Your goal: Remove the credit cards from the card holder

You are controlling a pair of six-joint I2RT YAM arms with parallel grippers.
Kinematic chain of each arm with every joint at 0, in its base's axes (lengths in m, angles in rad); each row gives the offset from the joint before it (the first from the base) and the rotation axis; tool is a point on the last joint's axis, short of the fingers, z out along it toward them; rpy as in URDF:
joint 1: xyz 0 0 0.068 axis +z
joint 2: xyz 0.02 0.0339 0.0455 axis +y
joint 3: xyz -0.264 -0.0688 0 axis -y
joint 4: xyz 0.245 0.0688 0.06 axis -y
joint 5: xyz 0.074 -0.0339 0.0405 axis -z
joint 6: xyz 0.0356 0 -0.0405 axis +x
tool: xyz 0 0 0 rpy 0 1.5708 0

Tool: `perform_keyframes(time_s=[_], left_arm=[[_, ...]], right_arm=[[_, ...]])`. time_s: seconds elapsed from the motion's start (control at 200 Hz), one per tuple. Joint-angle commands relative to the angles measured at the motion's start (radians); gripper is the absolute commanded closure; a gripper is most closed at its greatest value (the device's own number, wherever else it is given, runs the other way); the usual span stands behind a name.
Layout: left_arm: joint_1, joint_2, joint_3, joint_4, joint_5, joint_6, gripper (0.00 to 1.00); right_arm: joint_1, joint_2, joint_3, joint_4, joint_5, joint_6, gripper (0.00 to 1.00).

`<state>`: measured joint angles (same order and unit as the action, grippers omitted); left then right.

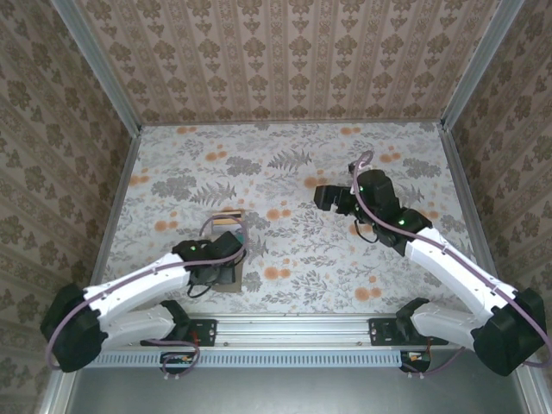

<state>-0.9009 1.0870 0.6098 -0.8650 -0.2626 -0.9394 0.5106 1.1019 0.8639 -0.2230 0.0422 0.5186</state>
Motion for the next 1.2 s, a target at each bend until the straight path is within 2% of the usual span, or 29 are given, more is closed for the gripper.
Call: perform_keyframes(time_s=[0.0,0.05,0.24,0.33,0.84,1.195], left_arm=[[-0.012,0.05,0.051,-0.003,-0.056,0.008,0.4],[-0.011,0.072,0.058,0.015,-0.053,0.022,0.46],[-0.011,0.147,0.067,0.061,-0.023,0.039,0.47],[-0.012,0.177,0.067,0.077,0.001,0.06,0.52],[-0.01,0.234,0.054,0.002,-0.048,0.072,0.66],[-0.004,0.18,0.087,-0.062,-0.064,0.097,0.62]], right_arm=[[0.033,-0.037,0.012,-0.051,0.057,-0.017,0.0],[0.043,-0.042,0.003,-0.052,0.064,-0.014,0.0],[0.058,-0.052,-0.014,-0.063,0.083,0.005,0.0],[0.06,-0.059,-0.024,-0.057,0.092,0.005,0.0],[0.071,-0.054,-0.032,-0.047,0.088,0.018,0.0],[0.08,-0.032,-0.024,-0.042,0.09,0.016,0.0]])
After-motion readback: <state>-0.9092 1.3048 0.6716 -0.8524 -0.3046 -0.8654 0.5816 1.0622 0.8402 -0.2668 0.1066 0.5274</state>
